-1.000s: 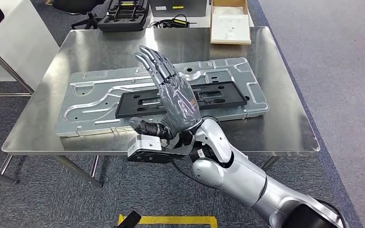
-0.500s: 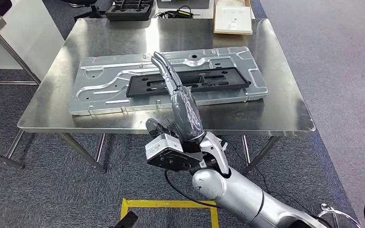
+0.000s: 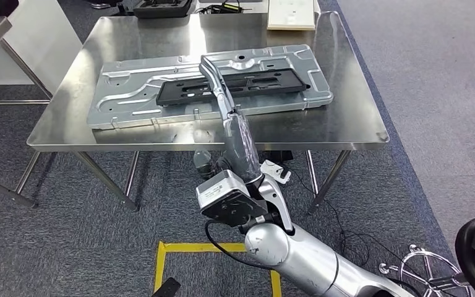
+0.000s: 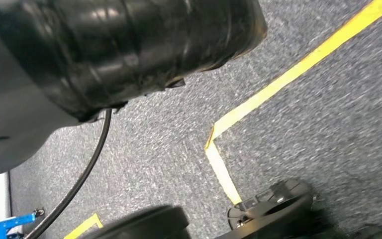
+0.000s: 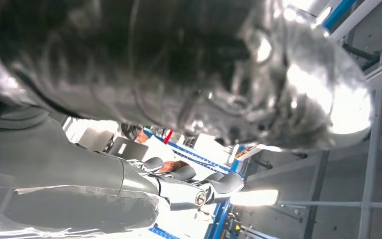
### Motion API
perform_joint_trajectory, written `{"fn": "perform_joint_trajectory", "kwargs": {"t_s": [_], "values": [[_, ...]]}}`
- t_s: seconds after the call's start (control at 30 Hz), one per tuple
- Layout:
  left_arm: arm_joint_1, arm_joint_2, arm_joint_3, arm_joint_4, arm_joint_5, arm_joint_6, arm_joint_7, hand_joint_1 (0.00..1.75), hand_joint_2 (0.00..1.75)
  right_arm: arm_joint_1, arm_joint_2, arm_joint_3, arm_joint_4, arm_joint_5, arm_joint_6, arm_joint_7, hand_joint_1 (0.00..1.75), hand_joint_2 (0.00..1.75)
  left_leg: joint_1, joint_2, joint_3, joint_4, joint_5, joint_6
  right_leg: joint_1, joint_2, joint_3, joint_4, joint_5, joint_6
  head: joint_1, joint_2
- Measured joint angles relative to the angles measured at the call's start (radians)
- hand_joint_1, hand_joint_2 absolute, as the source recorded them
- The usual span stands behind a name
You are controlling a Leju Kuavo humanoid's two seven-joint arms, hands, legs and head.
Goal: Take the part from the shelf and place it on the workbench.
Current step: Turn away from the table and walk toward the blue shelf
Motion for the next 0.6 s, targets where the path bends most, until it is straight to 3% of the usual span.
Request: {"fn": "perform_joint_trajectory", "kwargs": {"t_s": [0.07, 0.1, 0.17, 0.2, 0.27, 0.33, 0.37, 0.4, 0.43, 0.47, 0.5, 0.57, 0.6], "values": [[-0.003, 0.001, 0.0, 0.0, 0.001, 0.0, 0.002, 0.0, 0.0, 0.0, 0.005, -0.001, -0.006, -0.012, -0.001, 0.001, 0.0, 0.0, -0.009, -0.001, 0.083, -0.119, -0.026, 0.015, -0.003, 0.0, -0.005, -0.004, 0.019, 0.009, 0.0, 0.0], [-0.004, 0.001, 0.0, 0.0, 0.002, 0.0, 0.004, 0.0, 0.0, 0.0, 0.009, -0.001, -0.008, -0.019, -0.003, 0.001, 0.0, 0.0, -0.015, -0.002, 0.096, -0.147, -0.032, 0.021, -0.006, -0.001, -0.005, -0.009, 0.029, 0.016, -0.003, 0.0], [-0.004, 0.002, 0.0, 0.0, 0.005, -0.001, 0.007, 0.0, 0.0, -0.001, 0.012, -0.001, -0.008, -0.029, -0.009, 0.004, 0.0, 0.0, -0.019, 0.0, 0.087, -0.161, -0.01, 0.034, -0.012, -0.001, -0.005, -0.018, 0.044, 0.027, -0.007, 0.0], [-0.005, 0.002, 0.0, 0.0, 0.005, -0.002, 0.008, 0.0, 0.0, -0.001, 0.014, -0.001, -0.008, -0.032, -0.013, 0.005, 0.0, 0.0, -0.018, 0.002, 0.08, -0.169, 0.005, 0.042, -0.013, 0.0, -0.012, -0.013, 0.032, 0.032, -0.007, 0.0], [-0.008, 0.004, 0.0, 0.0, 0.005, -0.005, 0.008, 0.0, 0.0, -0.002, 0.014, -0.001, -0.007, -0.03, -0.022, 0.006, 0.0, 0.0, -0.012, 0.007, 0.056, -0.181, 0.04, 0.057, -0.015, 0.001, -0.038, 0.055, -0.051, 0.038, 0.0, 0.0], [-0.01, 0.004, 0.0, 0.0, 0.003, -0.011, 0.008, 0.0, 0.0, -0.002, 0.014, 0.0, -0.005, -0.017, -0.031, 0.006, 0.0, 0.0, -0.013, 0.008, 0.023, -0.18, 0.065, 0.061, -0.017, 0.001, -0.062, 0.18, -0.15, 0.044, 0.006, 0.0], [-0.01, 0.004, 0.0, 0.0, 0.002, -0.014, 0.008, 0.0, 0.0, -0.001, 0.014, 0.001, -0.004, -0.007, -0.035, 0.006, 0.0, 0.0, -0.013, 0.008, 0.005, -0.178, 0.077, 0.06, -0.018, 0.001, -0.065, 0.235, -0.168, 0.047, 0.006, 0.0], [-0.011, 0.004, 0.0, 0.0, 0.002, -0.017, 0.008, 0.0, 0.0, -0.001, 0.014, 0.001, -0.002, 0.003, -0.04, 0.006, 0.0, 0.0, -0.013, 0.009, -0.014, -0.175, 0.09, 0.058, -0.019, 0.0, -0.057, 0.267, -0.164, 0.051, 0.006, 0.0], [-0.012, 0.004, 0.0, 0.0, 0.002, -0.02, 0.009, 0.0, 0.0, -0.001, 0.014, 0.002, -0.002, 0.012, -0.046, 0.007, 0.0, 0.0, -0.012, 0.009, -0.034, -0.17, 0.101, 0.055, -0.02, 0.0, -0.035, 0.271, -0.141, 0.053, 0.006, 0.0], [-0.014, 0.004, 0.0, 0.0, 0.003, -0.022, 0.01, 0.0, 0.0, -0.001, 0.015, 0.003, -0.001, 0.021, -0.051, 0.009, 0.0, 0.0, -0.011, 0.009, -0.054, -0.162, 0.111, 0.051, -0.021, 0.0, 0.005, 0.237, -0.113, 0.055, 0.006, 0.0], [-0.015, 0.004, 0.0, 0.0, 0.003, -0.023, 0.01, 0.0, 0.0, -0.001, 0.018, 0.003, -0.001, 0.029, -0.057, 0.01, 0.0, 0.0, -0.01, 0.009, -0.073, -0.152, 0.118, 0.046, -0.022, 0.0, 0.055, 0.176, -0.105, 0.056, 0.006, 0.0], [-0.017, 0.004, 0.0, 0.0, 0.005, -0.025, 0.012, 0.0, 0.0, 0.0, 0.029, 0.005, -0.003, 0.041, -0.069, 0.011, 0.0, 0.0, -0.009, 0.009, -0.098, -0.134, 0.13, 0.035, -0.018, 0.002, 0.149, 0.044, -0.13, 0.051, 0.005, 0.0], [-0.017, 0.004, 0.0, 0.0, 0.006, -0.025, 0.012, 0.0, 0.0, 0.0, 0.034, 0.006, -0.004, 0.046, -0.075, 0.011, 0.0, 0.0, -0.01, 0.008, -0.103, -0.129, 0.136, 0.03, -0.016, 0.004, 0.17, 0.006, -0.149, 0.045, 0.006, 0.0]]}}
